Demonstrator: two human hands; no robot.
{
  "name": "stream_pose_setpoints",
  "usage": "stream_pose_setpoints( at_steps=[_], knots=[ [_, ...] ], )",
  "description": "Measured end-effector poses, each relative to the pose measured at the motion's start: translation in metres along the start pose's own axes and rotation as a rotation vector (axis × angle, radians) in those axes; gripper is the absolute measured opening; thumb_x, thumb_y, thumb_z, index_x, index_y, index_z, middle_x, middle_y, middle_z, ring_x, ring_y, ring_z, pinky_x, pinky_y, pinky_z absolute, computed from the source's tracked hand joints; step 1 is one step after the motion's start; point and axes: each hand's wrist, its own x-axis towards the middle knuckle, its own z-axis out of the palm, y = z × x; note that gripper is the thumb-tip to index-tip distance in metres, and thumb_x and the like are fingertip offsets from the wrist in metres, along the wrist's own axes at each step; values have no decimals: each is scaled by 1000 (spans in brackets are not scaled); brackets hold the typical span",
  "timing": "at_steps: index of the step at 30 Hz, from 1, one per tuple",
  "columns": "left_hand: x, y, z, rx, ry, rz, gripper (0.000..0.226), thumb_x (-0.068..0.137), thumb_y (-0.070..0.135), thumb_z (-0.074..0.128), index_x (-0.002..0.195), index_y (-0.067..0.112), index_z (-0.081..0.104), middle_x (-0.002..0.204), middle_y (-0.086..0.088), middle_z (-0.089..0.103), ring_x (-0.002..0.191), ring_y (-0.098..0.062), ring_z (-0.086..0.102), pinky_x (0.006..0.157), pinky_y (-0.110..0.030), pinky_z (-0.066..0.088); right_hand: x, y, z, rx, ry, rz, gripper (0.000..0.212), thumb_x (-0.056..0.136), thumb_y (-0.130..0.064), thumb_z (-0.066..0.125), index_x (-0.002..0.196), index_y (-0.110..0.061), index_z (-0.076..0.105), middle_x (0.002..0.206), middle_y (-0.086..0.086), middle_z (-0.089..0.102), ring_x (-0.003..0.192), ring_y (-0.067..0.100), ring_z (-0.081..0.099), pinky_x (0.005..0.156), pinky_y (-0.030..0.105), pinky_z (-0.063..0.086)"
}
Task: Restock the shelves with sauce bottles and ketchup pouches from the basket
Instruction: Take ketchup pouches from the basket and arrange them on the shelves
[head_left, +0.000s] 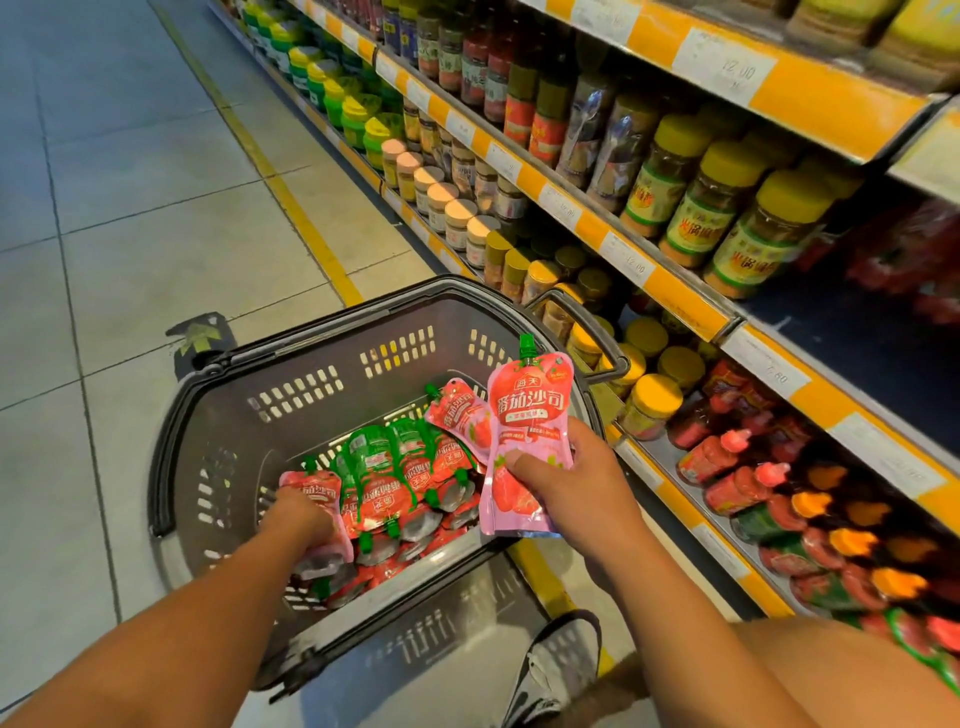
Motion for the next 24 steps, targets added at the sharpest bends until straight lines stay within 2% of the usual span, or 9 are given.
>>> stream_pose_setpoints(
  at_steps=[2,3,6,8,11,14,17,21,24],
  knots=[
    [32,-8,7,63,-23,38,133,29,24,99,143,-1,35,122,-19,64,109,-35,68,86,-43,62,-1,0,0,4,3,-1,28,89,-22,78,114,-30,70,103,-6,79,92,16,77,88,50,62],
    [34,-8,6,51,-18,50,126,33,20,97,141,-2,36,120,-21,65,106,-35,69,83,-44,63,-2,-1,0,4,5,-1,28,88,-22,78,114,-30,70,102,-5,79,92,17,77,87,50,62],
    [-47,9,-21,-87,18,82,61,60,0,85,114,-5,58,98,-23,69,82,-37,72,71,-45,64,-8,-3,-1,14,0,1,28,89,-20,78,114,-28,70,101,-4,79,90,17,77,87,50,63],
    [-58,8,-29,-186,-28,87,42,67,-5,82,102,-4,59,89,-24,69,74,-37,72,71,-50,64,-13,-6,-2,14,-1,-5,27,89,-19,78,114,-28,70,101,-4,79,89,16,77,86,49,63],
    [-62,2,-45,-305,-77,103,49,64,-6,85,106,-13,60,91,-30,71,75,-42,74,74,-59,63,-21,-9,-2,23,9,-26,26,89,-19,78,112,-29,71,100,-5,79,88,17,77,84,47,63],
    [-97,5,-62,-402,-129,185,34,73,-4,80,101,-16,64,82,-30,74,68,-42,75,65,-51,64,-30,-15,-5,53,16,-47,24,91,-16,77,110,-30,72,98,-5,79,87,15,77,80,40,63],
    [-135,12,-73,-532,-237,307,21,88,1,71,105,-9,63,82,-25,73,61,-33,71,55,-36,58,-41,-20,-7,61,21,-69,21,93,-17,74,111,-28,72,99,-5,79,87,13,77,78,36,62],
    [-186,30,-81,-719,-349,437,20,97,8,66,116,6,60,106,-24,72,76,-34,71,59,-42,62,-57,-24,-13,83,66,-107,20,94,-26,73,114,-29,71,102,-5,79,90,15,77,83,42,63],
    [-228,49,-79,-741,-431,536,22,99,10,64,120,7,60,107,-22,74,74,-31,73,59,-41,62,-72,-27,-25,117,102,-144,18,96,-29,72,113,-31,71,102,-6,79,91,16,77,83,43,62]
  ],
)
